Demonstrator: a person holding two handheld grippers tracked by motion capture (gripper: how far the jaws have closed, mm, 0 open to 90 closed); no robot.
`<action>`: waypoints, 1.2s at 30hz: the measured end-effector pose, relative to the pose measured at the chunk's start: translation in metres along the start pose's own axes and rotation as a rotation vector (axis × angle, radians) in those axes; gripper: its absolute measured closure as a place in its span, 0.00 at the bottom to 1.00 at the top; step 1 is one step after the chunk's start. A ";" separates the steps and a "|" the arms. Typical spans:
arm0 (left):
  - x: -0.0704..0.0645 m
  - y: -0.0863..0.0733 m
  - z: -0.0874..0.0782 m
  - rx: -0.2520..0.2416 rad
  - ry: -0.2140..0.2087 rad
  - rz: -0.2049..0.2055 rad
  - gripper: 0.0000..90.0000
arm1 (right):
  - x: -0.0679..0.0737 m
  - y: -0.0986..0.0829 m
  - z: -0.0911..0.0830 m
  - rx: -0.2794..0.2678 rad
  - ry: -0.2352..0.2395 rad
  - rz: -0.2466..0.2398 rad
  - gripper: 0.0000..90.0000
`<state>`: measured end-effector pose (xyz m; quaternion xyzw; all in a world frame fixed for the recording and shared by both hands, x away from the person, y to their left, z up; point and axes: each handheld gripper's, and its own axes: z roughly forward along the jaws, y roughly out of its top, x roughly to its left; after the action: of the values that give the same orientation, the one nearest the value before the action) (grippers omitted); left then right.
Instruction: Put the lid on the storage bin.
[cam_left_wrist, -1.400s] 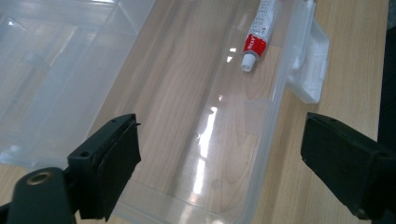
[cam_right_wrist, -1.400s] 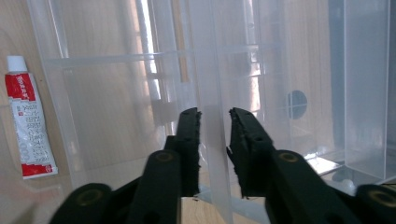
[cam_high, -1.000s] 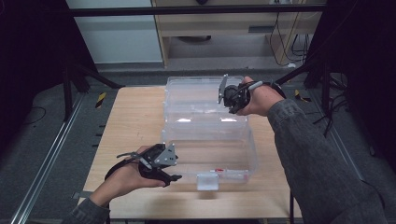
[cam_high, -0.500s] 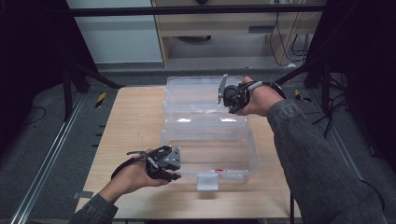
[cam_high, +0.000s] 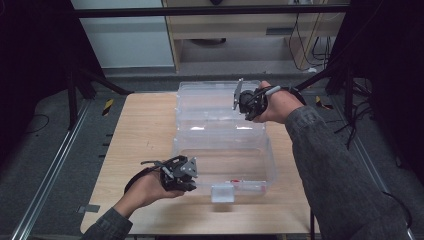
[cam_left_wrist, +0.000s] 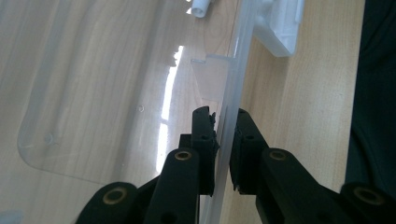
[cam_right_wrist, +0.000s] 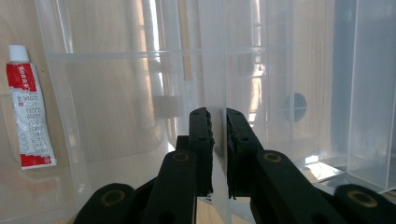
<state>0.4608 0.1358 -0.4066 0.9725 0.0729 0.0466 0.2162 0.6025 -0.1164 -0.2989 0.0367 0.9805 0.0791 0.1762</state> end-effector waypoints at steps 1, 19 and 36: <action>0.001 0.000 0.000 0.001 0.004 0.000 0.90 | -0.001 0.000 0.000 0.000 -0.004 0.004 0.92; -0.002 0.003 0.003 -0.002 0.083 -0.029 0.89 | 0.005 0.002 -0.010 -0.054 0.016 0.008 0.97; -0.002 0.003 0.004 -0.004 0.081 -0.048 0.89 | 0.054 0.001 -0.034 -0.083 -0.015 -0.060 0.97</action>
<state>0.4596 0.1310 -0.4090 0.9673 0.1046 0.0810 0.2163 0.5403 -0.1152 -0.2861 0.0004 0.9757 0.1141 0.1872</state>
